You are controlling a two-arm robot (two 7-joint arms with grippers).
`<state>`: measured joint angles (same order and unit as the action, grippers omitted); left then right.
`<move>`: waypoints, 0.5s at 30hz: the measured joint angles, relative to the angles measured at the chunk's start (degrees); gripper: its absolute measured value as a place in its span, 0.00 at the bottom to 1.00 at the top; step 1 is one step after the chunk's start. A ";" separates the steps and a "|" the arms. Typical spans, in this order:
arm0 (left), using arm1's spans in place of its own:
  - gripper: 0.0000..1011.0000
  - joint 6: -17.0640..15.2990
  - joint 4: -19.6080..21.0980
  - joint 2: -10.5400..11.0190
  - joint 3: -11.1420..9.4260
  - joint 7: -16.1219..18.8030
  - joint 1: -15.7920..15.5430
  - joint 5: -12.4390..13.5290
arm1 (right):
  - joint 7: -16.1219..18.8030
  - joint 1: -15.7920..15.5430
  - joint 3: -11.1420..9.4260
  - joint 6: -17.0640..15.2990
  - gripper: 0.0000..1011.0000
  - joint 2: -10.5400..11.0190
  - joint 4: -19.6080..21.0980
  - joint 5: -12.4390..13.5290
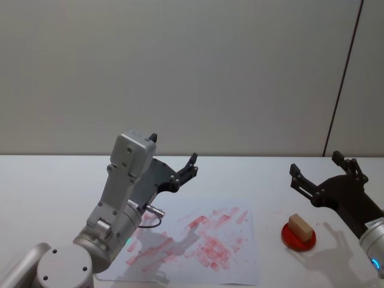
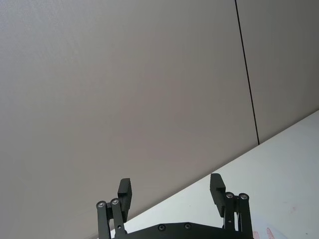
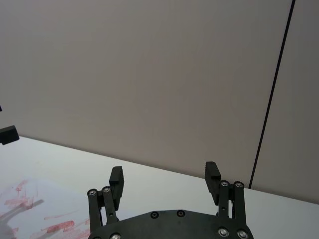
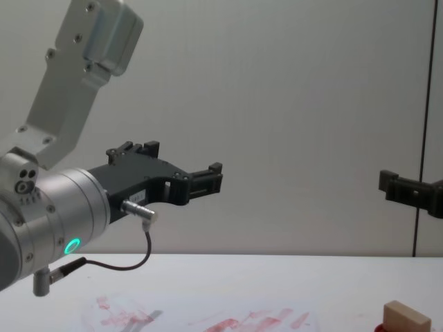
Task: Use the one hand to pick up the stamp and affix it onto the A4 paper.
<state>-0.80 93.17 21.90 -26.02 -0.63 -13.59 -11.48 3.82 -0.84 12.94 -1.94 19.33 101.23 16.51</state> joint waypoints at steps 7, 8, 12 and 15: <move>0.99 0.00 0.00 0.00 0.00 0.00 0.00 0.00 | 0.00 0.00 0.00 0.00 0.99 0.00 0.00 0.00; 0.99 0.00 0.00 0.00 0.00 0.00 0.00 0.00 | 0.00 0.00 0.00 0.00 0.99 0.00 0.00 0.00; 0.99 0.00 0.00 0.00 0.00 0.00 0.00 0.00 | 0.00 0.00 0.00 0.00 0.99 0.00 0.00 -0.02; 0.99 0.00 0.00 0.00 0.00 0.00 0.00 0.00 | 0.01 0.00 0.00 0.00 0.99 0.00 0.00 -0.03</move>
<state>-0.80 93.17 21.89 -26.03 -0.62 -13.59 -11.48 3.83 -0.84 12.94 -1.95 19.33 101.23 16.47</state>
